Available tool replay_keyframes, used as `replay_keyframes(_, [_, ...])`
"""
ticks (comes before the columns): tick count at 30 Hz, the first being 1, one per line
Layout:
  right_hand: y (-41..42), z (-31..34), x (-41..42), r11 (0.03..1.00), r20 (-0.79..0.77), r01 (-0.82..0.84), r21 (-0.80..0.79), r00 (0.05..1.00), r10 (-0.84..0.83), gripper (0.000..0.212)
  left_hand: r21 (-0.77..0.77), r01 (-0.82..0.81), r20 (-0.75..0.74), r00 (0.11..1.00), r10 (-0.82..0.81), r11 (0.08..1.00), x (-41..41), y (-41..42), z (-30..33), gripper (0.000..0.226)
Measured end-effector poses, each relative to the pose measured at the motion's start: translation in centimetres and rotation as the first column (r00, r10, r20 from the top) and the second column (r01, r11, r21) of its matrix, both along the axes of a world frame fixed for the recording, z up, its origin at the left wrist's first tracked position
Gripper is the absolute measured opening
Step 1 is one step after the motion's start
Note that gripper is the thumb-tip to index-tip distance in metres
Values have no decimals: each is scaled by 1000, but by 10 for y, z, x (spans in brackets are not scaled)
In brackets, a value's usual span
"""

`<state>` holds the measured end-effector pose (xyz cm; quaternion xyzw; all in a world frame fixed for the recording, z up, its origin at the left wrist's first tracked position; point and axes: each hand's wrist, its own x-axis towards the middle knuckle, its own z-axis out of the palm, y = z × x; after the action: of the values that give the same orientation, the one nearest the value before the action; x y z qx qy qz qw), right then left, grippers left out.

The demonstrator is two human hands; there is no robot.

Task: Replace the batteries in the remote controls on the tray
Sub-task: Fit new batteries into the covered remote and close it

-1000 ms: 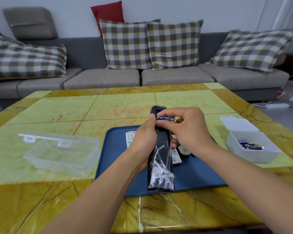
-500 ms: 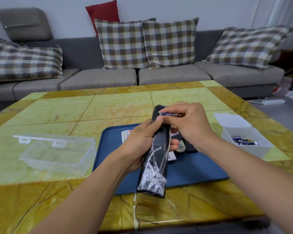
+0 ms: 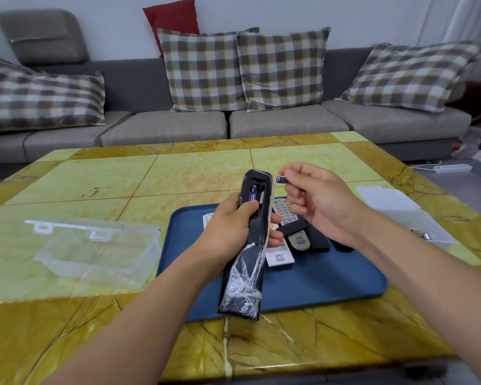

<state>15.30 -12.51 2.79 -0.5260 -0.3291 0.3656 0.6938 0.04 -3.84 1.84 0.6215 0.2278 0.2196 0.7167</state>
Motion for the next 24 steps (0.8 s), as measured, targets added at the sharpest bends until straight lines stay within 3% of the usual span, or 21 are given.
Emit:
replay_keyframes(1, [0, 0, -1, 1000, 21, -2, -8, 1000, 2, 2, 23, 0, -6, 1000, 0, 1000, 0, 0, 0, 25])
replay_keyframes(3, [1, -2, -2, 1000, 57, 1, -25, 998, 0, 8, 56, 17, -17, 1000, -16, 998, 1, 0, 0, 25])
replay_keyframes(8, [2, -4, 0, 998, -73, -44, 40, 996, 47, 22, 140, 15, -8, 1000, -14, 990, 2, -3, -2, 22])
replay_keyframes(12, [2, -2, 2, 996, -40, -7, 91, 999, 10, 22, 153, 8, -12, 1000, -7, 988, 0, -2, -1, 16])
replay_keyframes(17, [2, 0, 0, 969, 198, 217, 119, 951, -237, 11, 35, 2, 10, 1000, -2, 999, -1, -2, 1, 23])
replay_keyframes(21, [3, 3, -7, 951, 372, 263, 161, 877, -305, 6, -27, -3, 9, 1000, 4, 1000, -1, -4, 4, 30])
replay_keyframes(24, [4, 3, -13, 934, 501, 291, 208, 788, -357, 8, 13, 6, -5, 1000, -6, 1000, -1, -6, 5, 28])
